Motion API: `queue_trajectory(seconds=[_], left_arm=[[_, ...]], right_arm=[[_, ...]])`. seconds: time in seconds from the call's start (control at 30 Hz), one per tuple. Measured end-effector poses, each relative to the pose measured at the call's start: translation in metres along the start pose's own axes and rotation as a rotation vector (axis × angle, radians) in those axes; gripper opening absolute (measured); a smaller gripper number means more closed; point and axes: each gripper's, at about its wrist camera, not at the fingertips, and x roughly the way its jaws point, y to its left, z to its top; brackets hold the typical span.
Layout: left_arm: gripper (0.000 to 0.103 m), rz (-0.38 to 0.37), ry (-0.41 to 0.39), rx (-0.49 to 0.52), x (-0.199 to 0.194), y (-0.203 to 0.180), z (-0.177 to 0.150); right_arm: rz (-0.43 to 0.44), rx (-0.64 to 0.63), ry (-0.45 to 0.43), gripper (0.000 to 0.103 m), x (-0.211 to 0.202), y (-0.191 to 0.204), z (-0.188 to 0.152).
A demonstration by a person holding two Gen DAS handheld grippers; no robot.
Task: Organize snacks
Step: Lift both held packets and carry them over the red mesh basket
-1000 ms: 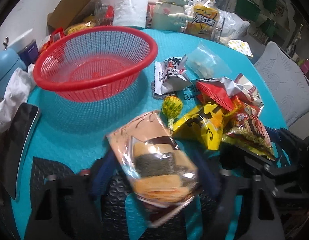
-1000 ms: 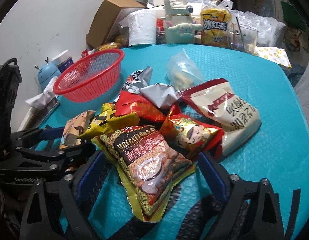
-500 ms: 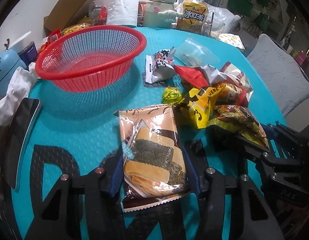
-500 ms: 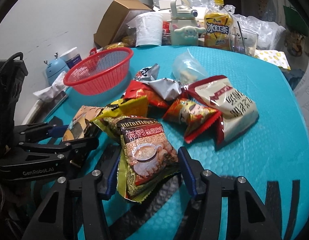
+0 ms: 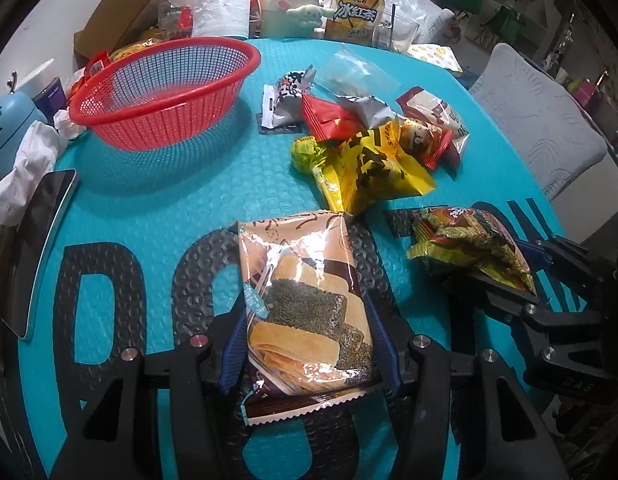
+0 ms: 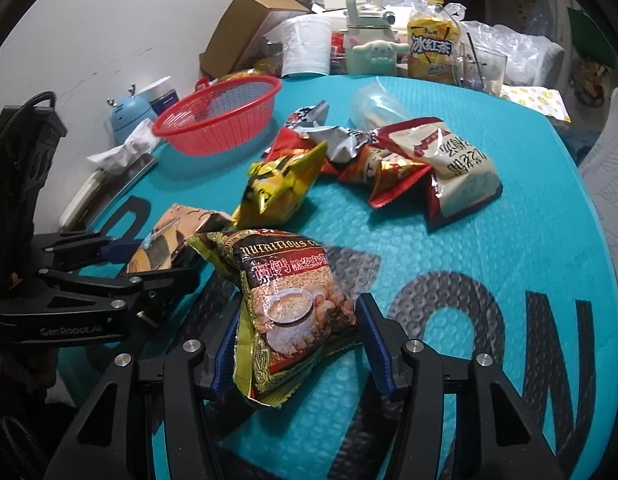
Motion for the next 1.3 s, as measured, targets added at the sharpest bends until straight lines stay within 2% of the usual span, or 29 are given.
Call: queue_trajectory(seconds=[0.1,0.17,0.2,0.37,0.4,0.47,0.5,0.63,0.83,1.3], left_arm=[[0.053,0.005,-0.003,0.002,0.001,-0.001,0.001],[0.053,0.006,-0.003,0.009,0.002,-0.001,0.002],[0.053,0.005,-0.003,0.011,0.002,-0.001,0.003],[0.053,-0.003,-0.015,0.01,0.001,0.001,0.001],[0.053,-0.005,-0.019,0.01,0.001,0.001,0.001],[0.053,-0.009,-0.025,0.008,0.0,0.002,0.0],[0.053,-0.009,-0.023,0.012,0.0,0.002,0.0],[0.053,-0.028,-0.023,0.0,-0.003,0.004,-0.001],[0.053,-0.077,-0.037,-0.015,-0.011,0.005,-0.003],[0.053,-0.072,-0.131,0.003,-0.045,0.003,0.006]], right_arm=[[-0.028,0.005,-0.004,0.058,0.001,-0.001,0.003],[-0.042,-0.003,-0.009,0.067,0.003,-0.001,0.007],[-0.049,-0.007,-0.012,0.074,0.004,-0.001,0.009],[-0.024,-0.031,-0.01,0.075,0.011,0.001,0.015],[-0.016,-0.036,-0.007,0.074,0.012,0.002,0.015],[0.0,-0.048,0.002,0.058,0.015,0.005,0.015],[-0.002,-0.052,0.004,0.054,0.016,0.007,0.014],[-0.009,-0.041,-0.011,0.047,0.012,0.008,0.012],[0.019,-0.023,-0.017,0.044,0.004,0.008,0.01],[0.065,-0.034,-0.084,0.044,-0.024,0.02,0.02]])
